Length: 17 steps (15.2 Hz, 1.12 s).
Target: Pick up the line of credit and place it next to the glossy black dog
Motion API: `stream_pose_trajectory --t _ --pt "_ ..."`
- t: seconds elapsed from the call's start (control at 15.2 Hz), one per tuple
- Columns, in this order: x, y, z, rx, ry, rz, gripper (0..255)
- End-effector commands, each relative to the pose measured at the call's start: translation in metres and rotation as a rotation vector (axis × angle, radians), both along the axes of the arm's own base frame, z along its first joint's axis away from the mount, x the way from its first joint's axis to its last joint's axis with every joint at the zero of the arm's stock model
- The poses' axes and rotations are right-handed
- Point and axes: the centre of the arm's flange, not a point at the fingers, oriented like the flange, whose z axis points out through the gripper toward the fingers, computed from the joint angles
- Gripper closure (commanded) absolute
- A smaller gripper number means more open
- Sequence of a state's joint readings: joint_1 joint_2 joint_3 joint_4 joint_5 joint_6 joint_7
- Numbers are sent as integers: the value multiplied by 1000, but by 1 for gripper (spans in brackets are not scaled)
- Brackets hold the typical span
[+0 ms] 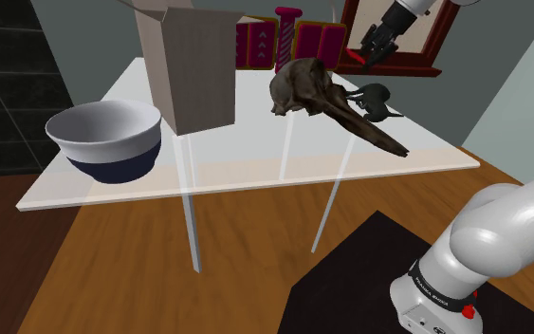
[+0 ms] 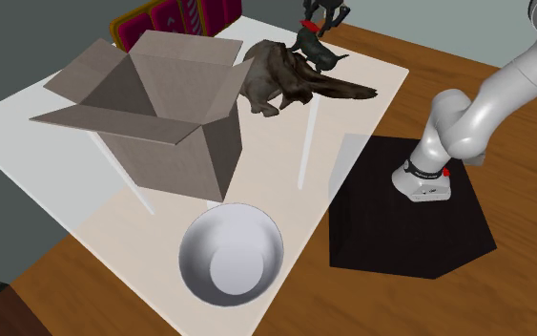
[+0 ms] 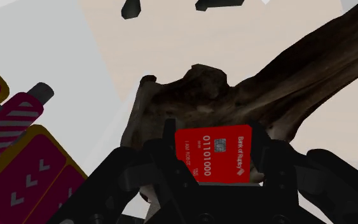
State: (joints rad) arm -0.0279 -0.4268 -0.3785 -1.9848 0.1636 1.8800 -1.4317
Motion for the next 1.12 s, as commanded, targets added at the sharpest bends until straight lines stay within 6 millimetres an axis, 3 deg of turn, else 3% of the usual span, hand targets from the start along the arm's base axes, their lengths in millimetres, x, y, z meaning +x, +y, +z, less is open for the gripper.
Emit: stream_pose_trajectory --t 0.0,0.4,1.06 --pt "0 -1 6 0 0 0 255" --pt "53 60 -22 0 0 0 255" --pt "53 60 -75 0 0 0 255"
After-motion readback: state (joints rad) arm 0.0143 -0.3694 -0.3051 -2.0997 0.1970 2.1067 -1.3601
